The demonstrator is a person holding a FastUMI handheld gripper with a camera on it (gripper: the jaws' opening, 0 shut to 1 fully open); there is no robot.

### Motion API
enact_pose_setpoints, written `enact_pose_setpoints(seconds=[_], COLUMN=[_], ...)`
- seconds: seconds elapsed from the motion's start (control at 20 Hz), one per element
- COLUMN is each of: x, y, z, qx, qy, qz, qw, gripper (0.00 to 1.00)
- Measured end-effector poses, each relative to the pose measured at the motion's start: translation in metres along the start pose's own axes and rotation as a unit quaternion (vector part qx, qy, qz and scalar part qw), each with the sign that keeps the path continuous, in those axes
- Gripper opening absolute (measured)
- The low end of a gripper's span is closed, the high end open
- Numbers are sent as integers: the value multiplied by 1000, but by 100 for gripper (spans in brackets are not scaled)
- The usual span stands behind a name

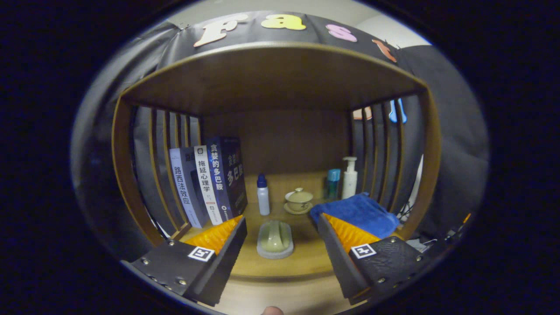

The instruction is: Pull open the drawer, take out the items inside it, and place them on the countertop above the cabinet.

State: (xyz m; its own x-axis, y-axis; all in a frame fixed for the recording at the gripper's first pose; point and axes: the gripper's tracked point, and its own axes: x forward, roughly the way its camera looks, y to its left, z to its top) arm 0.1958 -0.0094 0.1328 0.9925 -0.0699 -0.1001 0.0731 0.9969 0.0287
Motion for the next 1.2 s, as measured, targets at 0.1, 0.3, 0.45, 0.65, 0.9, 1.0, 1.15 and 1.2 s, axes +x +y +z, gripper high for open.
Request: enact_pose_setpoints(seconds=[0.1, 0.3, 0.45, 0.65, 0.9, 1.0, 1.15, 1.2], x=[-29, -80, -114, -150, -190, -203, -216, -218], y=[-7, -14, -25, -24, -21, -20, -20, -16], z=[8, 17, 10, -16, -67, -94, -132, -143], qx=[-7, -6, 0, -10, -1, -16, -17, -7], qy=[-10, -26, -28, -24, -16, -2, 16, 20], qz=[-6, -9, -25, -23, -10, -10, -13, -6], qw=[1000, 1000, 999, 999, 1000, 1000, 1000, 1000], gripper=[98, 98, 98, 98, 98, 98, 98, 98])
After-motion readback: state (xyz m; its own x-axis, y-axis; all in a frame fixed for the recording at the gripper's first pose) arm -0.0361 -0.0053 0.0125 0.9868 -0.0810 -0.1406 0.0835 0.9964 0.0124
